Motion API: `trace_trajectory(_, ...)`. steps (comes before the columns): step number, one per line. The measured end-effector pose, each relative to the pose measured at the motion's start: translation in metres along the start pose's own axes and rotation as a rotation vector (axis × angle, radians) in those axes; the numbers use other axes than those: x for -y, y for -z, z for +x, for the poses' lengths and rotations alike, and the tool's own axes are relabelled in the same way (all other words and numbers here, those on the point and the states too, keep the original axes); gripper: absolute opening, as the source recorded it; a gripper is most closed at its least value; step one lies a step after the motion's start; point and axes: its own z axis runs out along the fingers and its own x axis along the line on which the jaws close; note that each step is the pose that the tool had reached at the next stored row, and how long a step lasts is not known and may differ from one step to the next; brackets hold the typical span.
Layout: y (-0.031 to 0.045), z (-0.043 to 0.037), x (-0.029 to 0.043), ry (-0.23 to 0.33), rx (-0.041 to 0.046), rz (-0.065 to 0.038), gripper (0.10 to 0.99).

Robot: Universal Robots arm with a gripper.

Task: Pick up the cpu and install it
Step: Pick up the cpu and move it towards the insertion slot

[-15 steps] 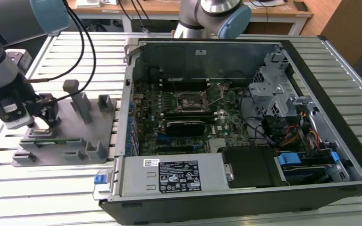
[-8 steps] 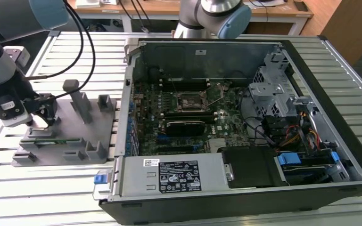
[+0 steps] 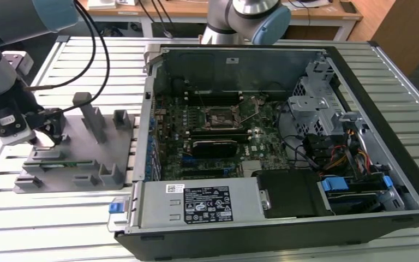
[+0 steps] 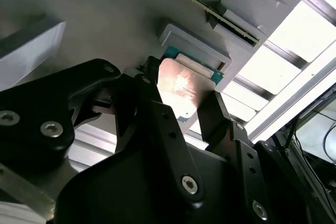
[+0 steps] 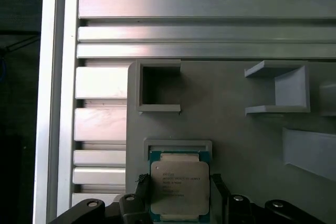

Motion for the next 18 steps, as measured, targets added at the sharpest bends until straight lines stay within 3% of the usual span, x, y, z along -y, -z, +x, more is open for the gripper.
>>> trace_trajectory(18,0.0118,0.0002,-0.0009,0.0,0.0,0.0,0.541)
